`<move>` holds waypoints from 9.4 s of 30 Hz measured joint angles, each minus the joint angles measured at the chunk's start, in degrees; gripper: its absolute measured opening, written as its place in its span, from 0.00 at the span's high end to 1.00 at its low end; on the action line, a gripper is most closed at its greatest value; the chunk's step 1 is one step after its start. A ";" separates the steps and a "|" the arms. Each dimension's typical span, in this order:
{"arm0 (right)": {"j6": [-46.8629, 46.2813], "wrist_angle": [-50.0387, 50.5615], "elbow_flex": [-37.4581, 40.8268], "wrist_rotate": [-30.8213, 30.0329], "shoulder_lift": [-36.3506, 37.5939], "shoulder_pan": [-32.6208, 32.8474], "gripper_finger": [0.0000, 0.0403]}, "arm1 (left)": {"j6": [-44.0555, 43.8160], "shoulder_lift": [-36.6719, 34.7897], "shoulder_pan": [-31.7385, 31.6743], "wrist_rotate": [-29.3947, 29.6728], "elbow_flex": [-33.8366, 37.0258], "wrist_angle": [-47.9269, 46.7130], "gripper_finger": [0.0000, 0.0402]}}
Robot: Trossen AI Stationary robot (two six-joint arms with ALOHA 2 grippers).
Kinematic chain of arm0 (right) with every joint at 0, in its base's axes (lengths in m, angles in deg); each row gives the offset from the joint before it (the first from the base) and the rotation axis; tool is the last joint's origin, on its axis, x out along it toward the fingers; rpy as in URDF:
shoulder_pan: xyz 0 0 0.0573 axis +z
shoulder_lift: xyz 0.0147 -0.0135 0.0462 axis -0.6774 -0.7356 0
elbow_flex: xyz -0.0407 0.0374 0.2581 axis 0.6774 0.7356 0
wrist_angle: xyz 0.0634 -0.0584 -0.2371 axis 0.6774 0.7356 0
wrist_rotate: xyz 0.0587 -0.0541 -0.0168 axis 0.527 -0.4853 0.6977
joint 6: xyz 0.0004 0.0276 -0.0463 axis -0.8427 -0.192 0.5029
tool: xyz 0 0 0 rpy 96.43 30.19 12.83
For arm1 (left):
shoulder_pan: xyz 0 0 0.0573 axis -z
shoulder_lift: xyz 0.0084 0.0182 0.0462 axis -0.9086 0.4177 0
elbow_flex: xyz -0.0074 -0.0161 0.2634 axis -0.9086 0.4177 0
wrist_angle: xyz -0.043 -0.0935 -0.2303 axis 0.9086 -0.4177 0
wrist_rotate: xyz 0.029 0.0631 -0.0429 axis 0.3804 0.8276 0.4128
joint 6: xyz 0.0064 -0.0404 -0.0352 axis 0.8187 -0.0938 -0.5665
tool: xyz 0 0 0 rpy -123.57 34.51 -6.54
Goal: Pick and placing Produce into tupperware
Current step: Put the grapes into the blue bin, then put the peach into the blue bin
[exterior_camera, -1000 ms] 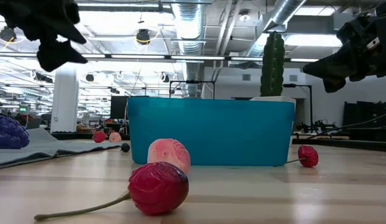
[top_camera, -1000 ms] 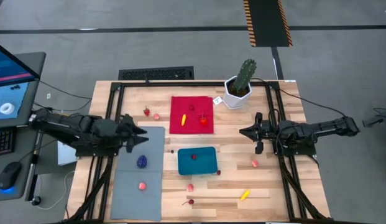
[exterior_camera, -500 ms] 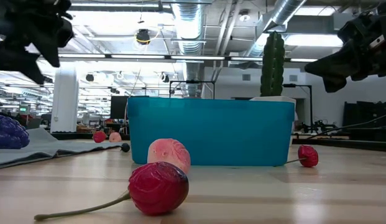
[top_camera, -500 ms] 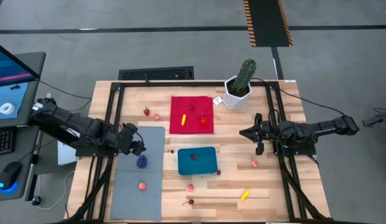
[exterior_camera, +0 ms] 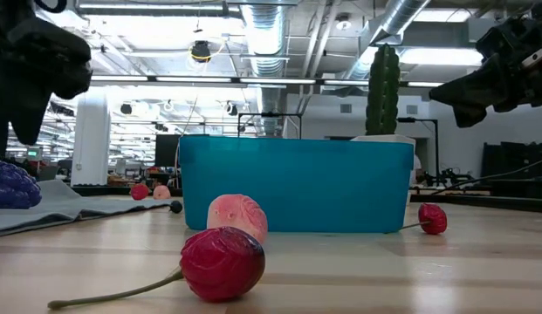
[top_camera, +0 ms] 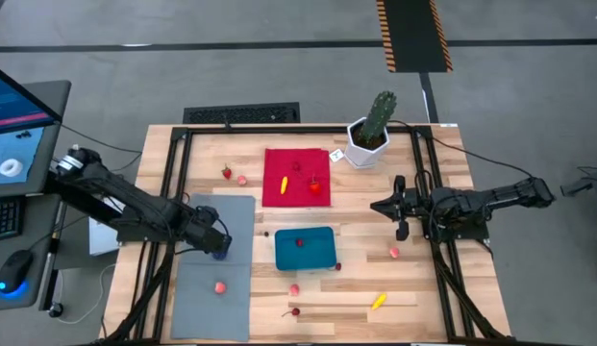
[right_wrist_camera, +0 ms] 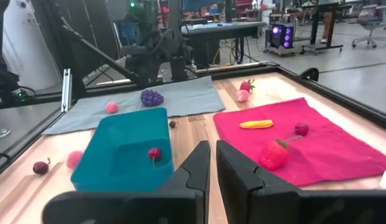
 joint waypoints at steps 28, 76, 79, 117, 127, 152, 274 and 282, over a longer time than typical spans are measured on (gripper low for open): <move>0.35 0.10 -0.47 -0.03 0.01 0.00 0.87 | -8.18 3.66 -0.34 -1.55 0.04 1.89 0.46; -0.30 1.11 -0.56 -0.04 0.01 0.00 0.87 | 8.55 13.55 -3.39 -1.45 -9.53 -2.57 0.53; -0.30 1.15 -0.56 -0.04 0.01 0.00 0.87 | 10.22 13.53 -3.39 -0.20 -11.90 -4.62 0.53; -5.30 1.84 -0.58 1.03 -0.01 2.41 0.87 | 56.70 -6.19 20.40 56.50 -31.96 -7.34 0.54; -6.26 1.83 -0.58 0.88 0.00 3.99 0.87 | 55.69 -18.66 22.95 60.45 -19.69 -7.59 0.58; -8.41 1.63 -0.58 0.82 0.00 3.98 0.87 | 78.60 -39.41 16.07 35.70 22.53 51.23 0.60; -9.74 -4.20 -0.50 -3.44 -4.44 3.85 0.87 | 91.93 -23.76 -12.17 7.50 23.73 78.11 0.39; -4.46 -10.82 -0.54 -2.42 -4.42 4.02 0.87 | 92.25 -31.33 -12.15 7.26 29.88 78.38 0.39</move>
